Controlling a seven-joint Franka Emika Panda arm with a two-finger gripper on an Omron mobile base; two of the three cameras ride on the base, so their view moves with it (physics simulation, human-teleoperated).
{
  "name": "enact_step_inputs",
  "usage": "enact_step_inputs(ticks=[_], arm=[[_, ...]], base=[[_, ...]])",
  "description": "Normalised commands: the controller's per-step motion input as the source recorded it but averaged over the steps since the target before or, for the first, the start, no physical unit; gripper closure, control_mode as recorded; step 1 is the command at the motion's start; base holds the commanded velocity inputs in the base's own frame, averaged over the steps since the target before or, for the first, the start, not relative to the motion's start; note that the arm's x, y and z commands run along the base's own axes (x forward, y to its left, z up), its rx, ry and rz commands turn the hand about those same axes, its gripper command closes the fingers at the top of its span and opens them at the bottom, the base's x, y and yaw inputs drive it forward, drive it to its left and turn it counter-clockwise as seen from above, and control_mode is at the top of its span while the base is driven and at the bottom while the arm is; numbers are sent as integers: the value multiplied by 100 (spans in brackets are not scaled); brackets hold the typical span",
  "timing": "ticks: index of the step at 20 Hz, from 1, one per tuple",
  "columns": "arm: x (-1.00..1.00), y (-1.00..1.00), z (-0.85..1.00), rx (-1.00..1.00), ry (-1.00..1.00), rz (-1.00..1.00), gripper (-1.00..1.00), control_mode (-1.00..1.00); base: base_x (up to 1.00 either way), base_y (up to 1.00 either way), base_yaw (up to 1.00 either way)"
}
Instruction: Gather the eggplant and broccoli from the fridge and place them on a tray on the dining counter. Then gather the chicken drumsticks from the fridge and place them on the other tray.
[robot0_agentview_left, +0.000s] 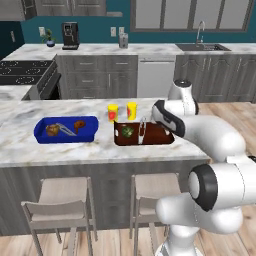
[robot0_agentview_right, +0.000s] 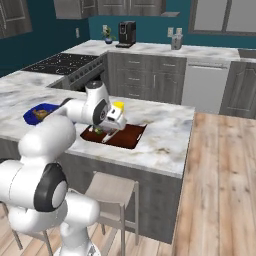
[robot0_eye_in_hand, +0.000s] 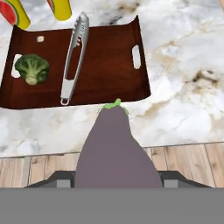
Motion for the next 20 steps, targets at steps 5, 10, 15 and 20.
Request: enact_step_inputs(ticks=[5,10,15,20], arm=[[42,-11,-30,0,3,0,100,-100],[47,-9,-27,0,4,0,100,-100],[48,-6,-31,0,2,0,100,-100],[48,-3,-34,0,2,0,100,-100]], base=[[0,0,0],[0,0,0],[0,0,0],[0,0,0]])
